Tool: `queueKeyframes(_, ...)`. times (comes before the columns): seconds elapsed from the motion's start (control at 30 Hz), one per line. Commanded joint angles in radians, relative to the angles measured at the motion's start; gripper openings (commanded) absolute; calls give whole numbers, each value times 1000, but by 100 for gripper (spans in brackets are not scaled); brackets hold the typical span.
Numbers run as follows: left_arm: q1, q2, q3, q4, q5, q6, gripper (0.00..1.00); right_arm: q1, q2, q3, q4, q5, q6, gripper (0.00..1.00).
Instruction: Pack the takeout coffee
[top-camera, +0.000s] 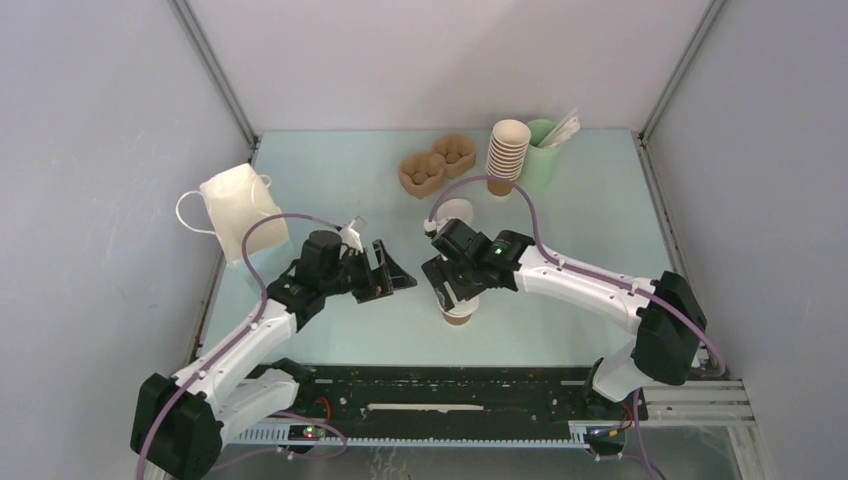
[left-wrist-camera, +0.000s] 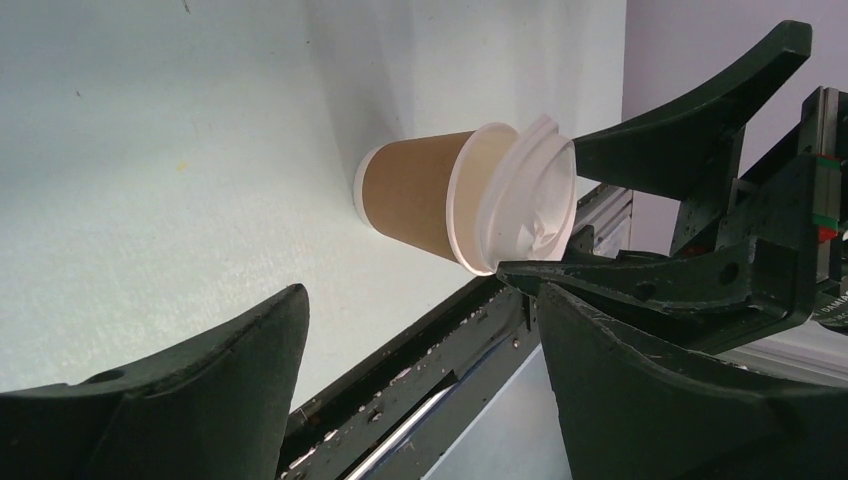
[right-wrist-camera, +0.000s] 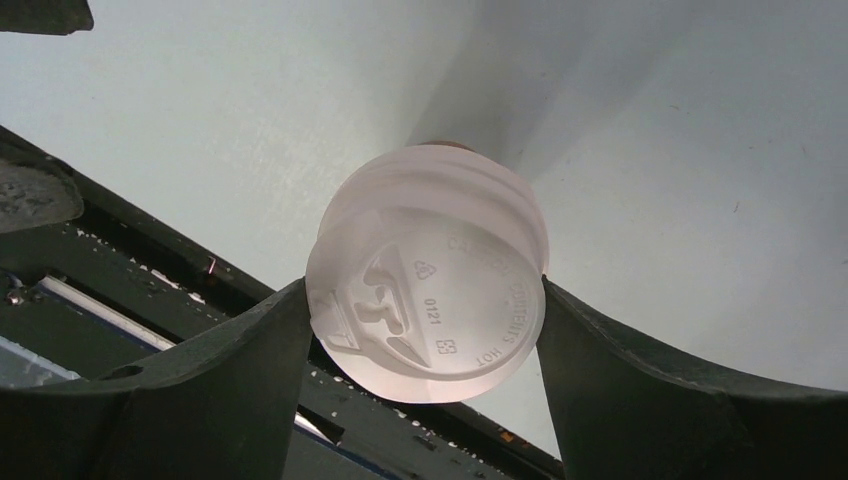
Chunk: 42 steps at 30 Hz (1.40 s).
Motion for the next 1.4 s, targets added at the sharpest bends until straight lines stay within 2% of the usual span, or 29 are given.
queueKeyframes(0.0,-3,-20,-17,29,-12,-11,89,10,-2,26,7,35,-18,85)
queueKeyframes(0.33,-4,-10,-6,21,-5,-1,89,17,-3,20,35,2,-15,87)
queueKeyframes(1.37,-6,-2,9,9,3,9,89,19,-6,17,-7,59,-14,94)
